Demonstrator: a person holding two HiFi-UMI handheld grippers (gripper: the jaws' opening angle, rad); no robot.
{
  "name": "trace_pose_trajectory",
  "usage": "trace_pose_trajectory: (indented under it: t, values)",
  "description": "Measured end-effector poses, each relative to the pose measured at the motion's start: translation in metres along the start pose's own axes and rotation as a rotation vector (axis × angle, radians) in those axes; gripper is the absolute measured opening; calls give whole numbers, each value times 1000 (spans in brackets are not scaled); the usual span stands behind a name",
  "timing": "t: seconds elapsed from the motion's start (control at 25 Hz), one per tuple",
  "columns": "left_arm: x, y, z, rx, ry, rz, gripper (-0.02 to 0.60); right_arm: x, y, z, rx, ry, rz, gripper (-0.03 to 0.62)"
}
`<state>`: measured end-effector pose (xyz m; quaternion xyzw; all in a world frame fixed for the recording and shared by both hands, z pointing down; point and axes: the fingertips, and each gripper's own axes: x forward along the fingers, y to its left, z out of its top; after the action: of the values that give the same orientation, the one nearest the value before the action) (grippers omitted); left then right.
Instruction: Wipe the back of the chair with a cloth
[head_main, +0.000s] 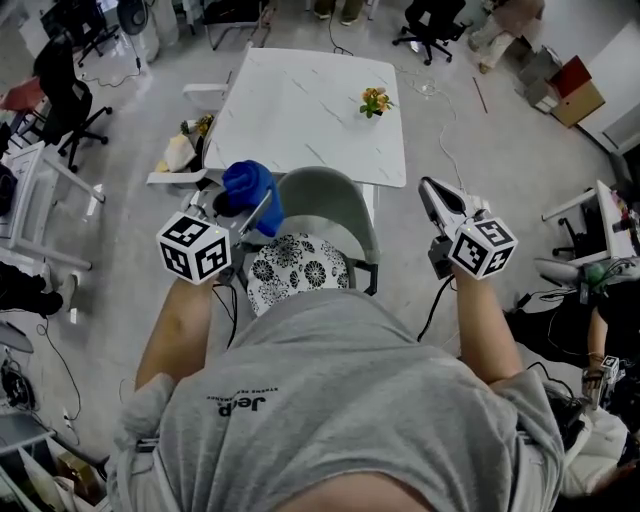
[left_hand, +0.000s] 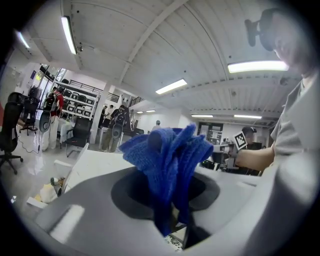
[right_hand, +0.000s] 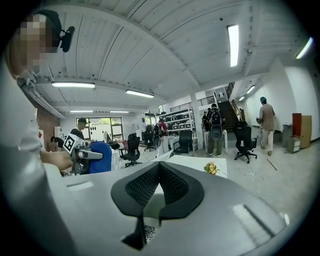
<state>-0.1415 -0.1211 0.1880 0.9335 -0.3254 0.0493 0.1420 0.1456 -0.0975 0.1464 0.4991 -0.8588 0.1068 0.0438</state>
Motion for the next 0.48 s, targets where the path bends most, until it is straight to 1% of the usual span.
trace_pose_trajectory:
  t: [0.16, 0.48]
  values:
    - [4, 0, -3, 0, 10, -2, 176, 1, -4, -4, 21, -4, -4, -3]
    - [7, 1, -7, -1, 18, -2, 176, 4, -8, -7, -16, 7, -10, -3]
